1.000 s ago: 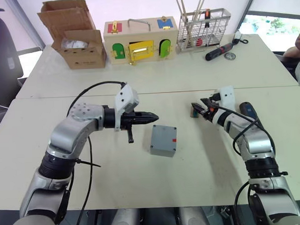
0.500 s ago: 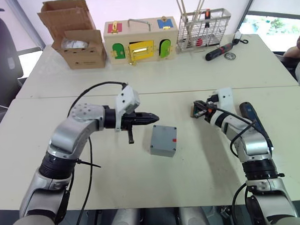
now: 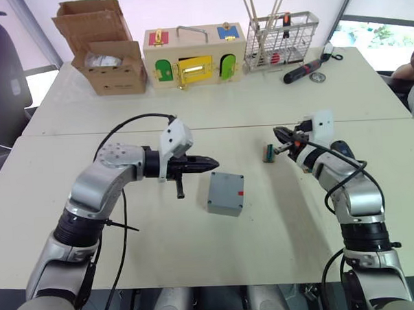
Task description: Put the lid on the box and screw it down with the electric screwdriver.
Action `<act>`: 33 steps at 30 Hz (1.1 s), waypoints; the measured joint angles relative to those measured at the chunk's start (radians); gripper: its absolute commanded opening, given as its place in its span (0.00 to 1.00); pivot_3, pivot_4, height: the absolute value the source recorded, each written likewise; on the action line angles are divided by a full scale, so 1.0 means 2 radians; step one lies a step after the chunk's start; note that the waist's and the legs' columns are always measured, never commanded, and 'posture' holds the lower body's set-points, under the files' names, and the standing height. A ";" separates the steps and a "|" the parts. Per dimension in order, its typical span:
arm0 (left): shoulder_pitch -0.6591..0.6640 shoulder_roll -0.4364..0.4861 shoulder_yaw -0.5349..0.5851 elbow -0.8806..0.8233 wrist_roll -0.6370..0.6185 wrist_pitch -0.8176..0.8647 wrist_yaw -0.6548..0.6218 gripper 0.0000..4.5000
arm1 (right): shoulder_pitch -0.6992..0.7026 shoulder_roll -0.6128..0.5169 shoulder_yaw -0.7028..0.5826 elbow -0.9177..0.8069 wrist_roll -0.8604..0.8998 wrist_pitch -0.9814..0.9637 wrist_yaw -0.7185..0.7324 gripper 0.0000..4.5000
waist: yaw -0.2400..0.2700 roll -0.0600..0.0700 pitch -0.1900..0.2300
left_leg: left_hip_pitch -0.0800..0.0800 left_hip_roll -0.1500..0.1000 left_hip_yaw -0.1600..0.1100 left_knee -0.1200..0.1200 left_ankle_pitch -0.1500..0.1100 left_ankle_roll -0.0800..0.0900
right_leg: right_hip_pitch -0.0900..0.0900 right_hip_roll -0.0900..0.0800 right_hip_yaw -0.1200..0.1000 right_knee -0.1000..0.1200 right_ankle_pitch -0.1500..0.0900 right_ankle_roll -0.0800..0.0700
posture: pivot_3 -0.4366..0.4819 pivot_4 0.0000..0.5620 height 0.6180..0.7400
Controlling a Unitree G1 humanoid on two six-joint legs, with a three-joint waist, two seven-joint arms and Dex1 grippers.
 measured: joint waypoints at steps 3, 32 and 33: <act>0.001 0.005 0.000 0.001 0.000 0.000 -0.005 0.00 | 0.006 -0.006 -0.003 -0.056 0.030 0.026 0.019 0.01 | 0.000 0.000 0.000 | 0.000 0.000 0.000 0.000 0.000 0.000 | 0.000 0.000 0.000 0.000 0.000 0.000 | 0.48 0.27 1.00; 0.059 0.086 -0.010 -0.036 0.021 -0.033 -0.062 0.00 | 0.139 -0.048 0.078 -0.218 0.104 0.060 0.098 0.01 | 0.002 0.000 0.000 | 0.000 0.000 0.000 0.000 0.000 0.000 | 0.000 0.000 0.000 0.000 0.000 0.000 | 0.48 0.27 1.00; 0.059 0.085 -0.010 -0.035 0.021 -0.033 -0.062 0.00 | 0.139 -0.048 0.078 -0.218 0.105 0.060 0.098 0.01 | 0.002 0.000 0.000 | 0.000 0.000 0.000 0.000 0.000 0.000 | 0.000 0.000 0.000 0.000 0.000 0.000 | 0.48 0.27 1.00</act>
